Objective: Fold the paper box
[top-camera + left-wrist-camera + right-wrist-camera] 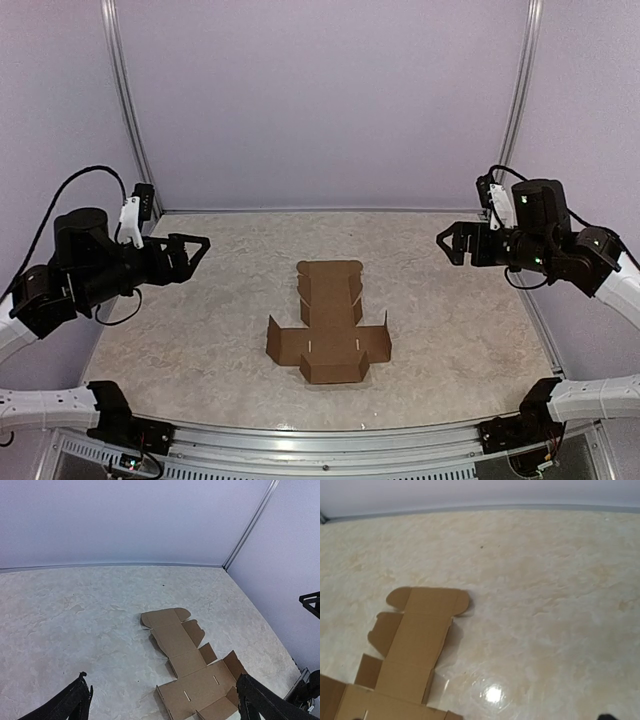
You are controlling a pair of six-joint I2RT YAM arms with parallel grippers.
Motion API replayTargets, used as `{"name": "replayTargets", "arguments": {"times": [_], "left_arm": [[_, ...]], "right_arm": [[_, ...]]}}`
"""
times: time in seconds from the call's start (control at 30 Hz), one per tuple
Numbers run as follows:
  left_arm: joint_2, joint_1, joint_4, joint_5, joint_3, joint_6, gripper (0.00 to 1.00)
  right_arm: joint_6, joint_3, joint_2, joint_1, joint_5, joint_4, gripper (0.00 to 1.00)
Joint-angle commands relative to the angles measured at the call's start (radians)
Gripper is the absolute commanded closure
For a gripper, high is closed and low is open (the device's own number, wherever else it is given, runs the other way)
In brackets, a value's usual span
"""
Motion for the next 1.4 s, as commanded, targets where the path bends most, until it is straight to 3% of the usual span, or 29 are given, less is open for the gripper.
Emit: {"name": "replayTargets", "arguments": {"times": [0.0, 0.2, 0.47, 0.57, 0.97, 1.37], "left_arm": [[-0.006, 0.011, 0.007, 0.001, -0.024, 0.011, 0.01], [-0.004, 0.011, 0.003, -0.01, -0.037, 0.011, 0.01], [0.0, 0.011, 0.013, 0.001, -0.069, 0.0, 0.01], [-0.006, 0.011, 0.035, 0.018, -0.091, -0.014, 0.01], [-0.007, 0.008, 0.036, 0.036, -0.127, -0.037, 0.01], [-0.036, 0.009, 0.01, 0.023, -0.131, -0.028, 0.01]], "right_arm": [[-0.045, -0.014, 0.015, 0.01, -0.057, 0.0, 0.0], [-0.099, -0.059, 0.04, 0.01, -0.25, 0.043, 0.0], [-0.005, -0.124, 0.109, 0.012, -0.278, 0.059, 0.06], [0.048, -0.181, 0.159, 0.035, -0.309, 0.145, 0.08], [0.133, -0.164, 0.431, 0.162, -0.211, 0.217, 0.16], [0.115, -0.064, 0.63, 0.223, -0.13, 0.17, 0.28]]}}
